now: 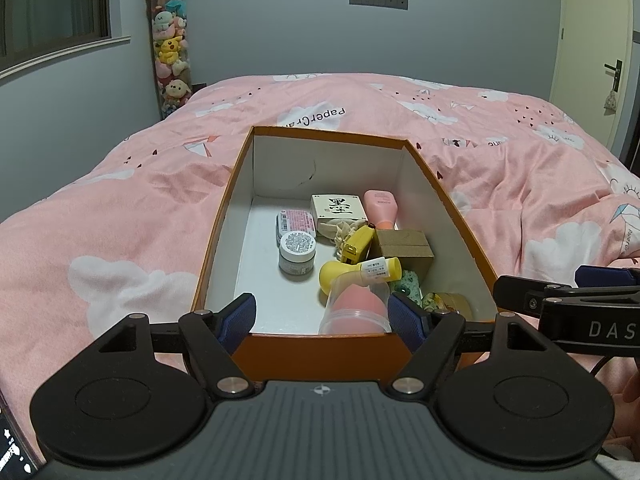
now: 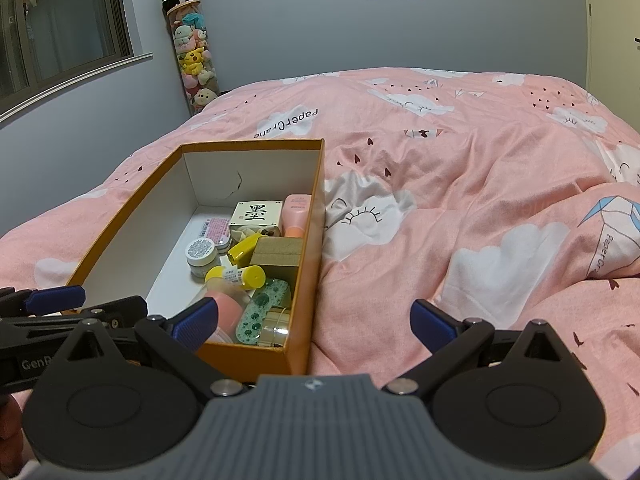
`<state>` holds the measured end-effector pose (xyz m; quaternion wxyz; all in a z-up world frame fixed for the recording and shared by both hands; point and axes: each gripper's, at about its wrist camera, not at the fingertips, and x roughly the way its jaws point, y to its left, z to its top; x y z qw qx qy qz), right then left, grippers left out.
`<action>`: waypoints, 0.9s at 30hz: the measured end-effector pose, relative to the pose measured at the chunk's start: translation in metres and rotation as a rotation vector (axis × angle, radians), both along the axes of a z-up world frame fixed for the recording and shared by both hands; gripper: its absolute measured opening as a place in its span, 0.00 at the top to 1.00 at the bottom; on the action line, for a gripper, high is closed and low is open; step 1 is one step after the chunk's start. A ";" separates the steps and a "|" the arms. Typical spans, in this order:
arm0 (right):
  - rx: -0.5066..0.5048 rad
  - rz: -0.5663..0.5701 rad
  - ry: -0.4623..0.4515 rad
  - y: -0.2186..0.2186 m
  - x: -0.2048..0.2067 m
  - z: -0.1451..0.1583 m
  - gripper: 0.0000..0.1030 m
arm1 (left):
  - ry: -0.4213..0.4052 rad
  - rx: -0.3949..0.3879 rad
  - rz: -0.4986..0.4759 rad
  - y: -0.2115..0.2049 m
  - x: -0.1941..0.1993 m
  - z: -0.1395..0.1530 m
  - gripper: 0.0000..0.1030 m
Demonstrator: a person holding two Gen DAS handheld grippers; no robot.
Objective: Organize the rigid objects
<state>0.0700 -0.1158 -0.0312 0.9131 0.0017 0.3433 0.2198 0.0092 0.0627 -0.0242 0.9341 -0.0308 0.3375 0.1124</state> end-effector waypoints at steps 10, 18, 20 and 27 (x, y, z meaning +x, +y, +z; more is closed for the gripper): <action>0.001 -0.001 0.001 0.001 -0.001 -0.001 0.03 | 0.002 0.004 -0.002 0.002 0.000 0.000 0.14; 0.001 -0.001 0.002 0.002 -0.002 -0.001 0.03 | 0.002 0.004 -0.002 0.002 0.000 0.000 0.14; 0.001 -0.002 0.002 0.002 -0.002 -0.001 0.03 | 0.002 0.005 -0.001 0.002 0.000 0.000 0.14; 0.002 -0.003 0.003 0.002 -0.002 -0.001 0.03 | 0.002 0.004 -0.002 0.002 0.000 0.000 0.14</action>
